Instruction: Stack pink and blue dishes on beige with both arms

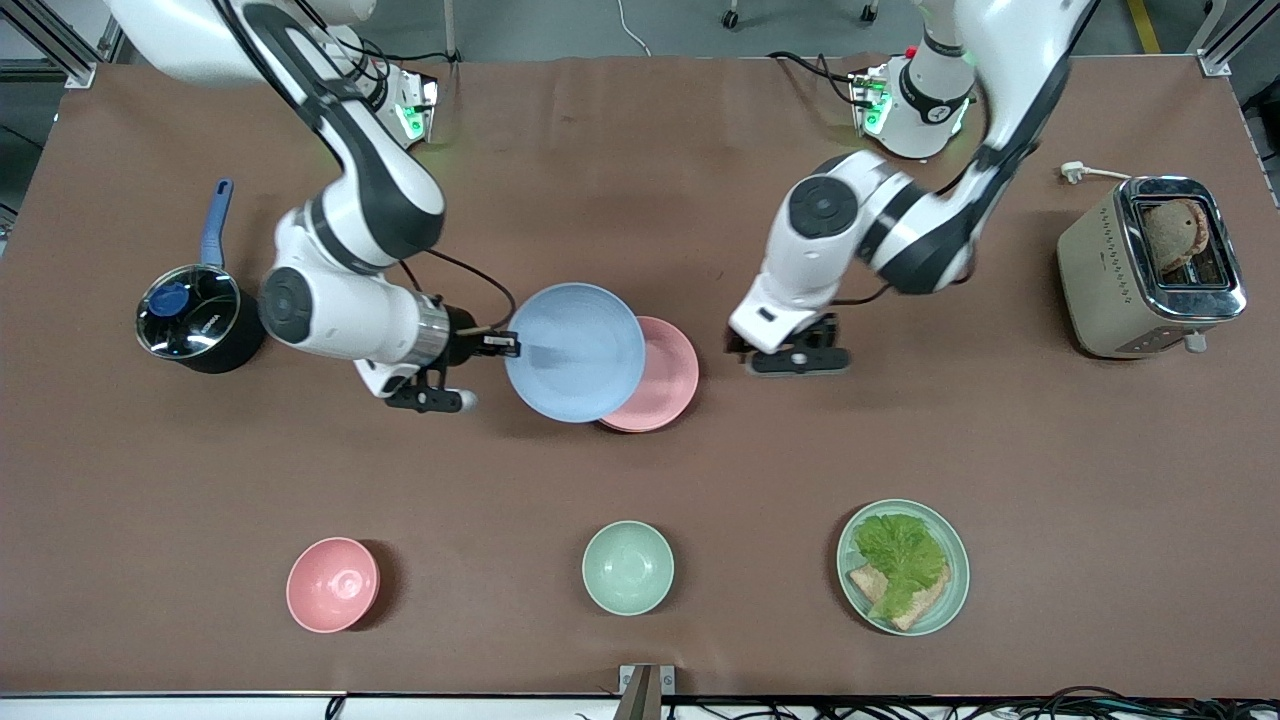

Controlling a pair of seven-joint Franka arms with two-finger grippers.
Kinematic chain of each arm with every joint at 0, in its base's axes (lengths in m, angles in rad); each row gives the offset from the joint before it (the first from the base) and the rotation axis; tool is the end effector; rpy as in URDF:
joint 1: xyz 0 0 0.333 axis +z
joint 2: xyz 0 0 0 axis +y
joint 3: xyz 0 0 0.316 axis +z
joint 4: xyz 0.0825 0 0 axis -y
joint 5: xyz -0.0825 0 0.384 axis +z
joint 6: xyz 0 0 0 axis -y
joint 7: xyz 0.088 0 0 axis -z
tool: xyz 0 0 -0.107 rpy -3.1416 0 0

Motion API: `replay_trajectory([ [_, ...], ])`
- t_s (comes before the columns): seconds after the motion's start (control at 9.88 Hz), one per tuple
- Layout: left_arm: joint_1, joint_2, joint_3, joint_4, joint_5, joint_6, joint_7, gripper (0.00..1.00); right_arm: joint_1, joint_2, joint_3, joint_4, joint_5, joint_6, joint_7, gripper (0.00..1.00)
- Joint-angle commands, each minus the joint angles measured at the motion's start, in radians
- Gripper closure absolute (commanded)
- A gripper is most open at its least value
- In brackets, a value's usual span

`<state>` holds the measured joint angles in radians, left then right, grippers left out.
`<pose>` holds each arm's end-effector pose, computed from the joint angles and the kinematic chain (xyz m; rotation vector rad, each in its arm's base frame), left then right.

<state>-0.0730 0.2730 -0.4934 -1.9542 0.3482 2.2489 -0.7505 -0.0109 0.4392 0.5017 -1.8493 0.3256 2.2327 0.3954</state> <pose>0.5266 -0.3080 0.3599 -3.0550 0.0118 -0.2181 0.5679 0.2892 0.3162 -2.7101 0.2031 0.2967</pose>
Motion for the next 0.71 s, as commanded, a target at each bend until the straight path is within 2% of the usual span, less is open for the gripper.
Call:
replay_trajectory([
  [0.0, 0.002, -0.118, 0.112, -0.051, -0.073, -0.027, 0.174, 0.0, 0.046, 0.032, 0.012, -0.074, -0.007, 0.163, 0.045, 0.98],
  [0.1, 0.007, -0.173, 0.169, -0.045, -0.136, -0.058, 0.301, 0.0, 0.07, 0.065, 0.012, -0.076, -0.007, 0.22, 0.078, 0.97],
  [0.2, 0.006, -0.223, 0.253, -0.013, -0.241, -0.111, 0.454, 0.0, 0.097, 0.084, 0.012, -0.077, -0.007, 0.263, 0.092, 0.97],
  [0.3, 0.006, -0.257, 0.301, 0.035, -0.286, -0.194, 0.561, 0.0, 0.103, 0.087, 0.012, -0.099, -0.007, 0.283, 0.092, 0.96],
  [0.51, 0.007, -0.259, 0.393, 0.215, -0.328, -0.418, 0.672, 0.0, 0.111, 0.087, 0.012, -0.134, -0.008, 0.321, 0.092, 0.93],
  [0.61, 0.006, -0.259, 0.445, 0.292, -0.348, -0.518, 0.753, 0.0, 0.115, 0.087, 0.012, -0.14, -0.01, 0.326, 0.091, 0.87],
])
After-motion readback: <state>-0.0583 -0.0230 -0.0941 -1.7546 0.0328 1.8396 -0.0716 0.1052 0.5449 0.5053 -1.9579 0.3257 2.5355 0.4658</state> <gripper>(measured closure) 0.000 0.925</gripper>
